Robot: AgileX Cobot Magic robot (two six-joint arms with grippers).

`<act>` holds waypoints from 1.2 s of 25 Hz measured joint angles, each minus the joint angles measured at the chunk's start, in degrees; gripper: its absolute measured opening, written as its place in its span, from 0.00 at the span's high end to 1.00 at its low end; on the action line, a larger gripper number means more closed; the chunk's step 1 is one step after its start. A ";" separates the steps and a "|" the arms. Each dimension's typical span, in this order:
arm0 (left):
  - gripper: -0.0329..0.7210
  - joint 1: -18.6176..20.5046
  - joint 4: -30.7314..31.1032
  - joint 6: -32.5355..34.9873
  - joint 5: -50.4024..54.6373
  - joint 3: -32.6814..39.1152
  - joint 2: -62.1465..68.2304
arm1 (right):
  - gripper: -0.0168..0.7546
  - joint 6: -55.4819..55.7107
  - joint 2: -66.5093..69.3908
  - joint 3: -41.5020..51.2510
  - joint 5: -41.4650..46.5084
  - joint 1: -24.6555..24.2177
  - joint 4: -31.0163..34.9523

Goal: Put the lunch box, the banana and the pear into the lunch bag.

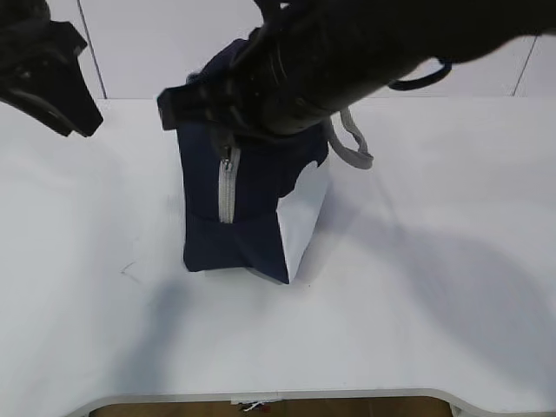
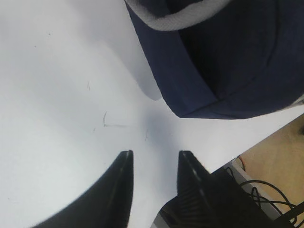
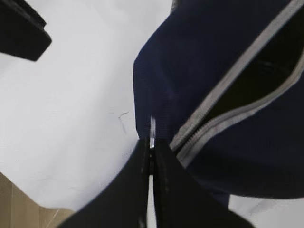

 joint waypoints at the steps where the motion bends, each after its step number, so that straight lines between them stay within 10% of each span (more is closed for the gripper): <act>1: 0.63 -0.09 0.13 0.06 0.00 0.70 0.00 | 0.96 -0.26 0.50 -1.41 1.30 0.00 -0.14; 23: 0.63 -0.11 -7.38 19.89 -3.43 6.19 -0.09 | 0.96 1.69 3.36 -10.95 1.06 0.13 -26.84; 30: 0.63 -0.11 -11.48 23.36 -8.48 6.19 -0.09 | 0.96 3.16 3.35 -10.95 0.08 0.13 -26.01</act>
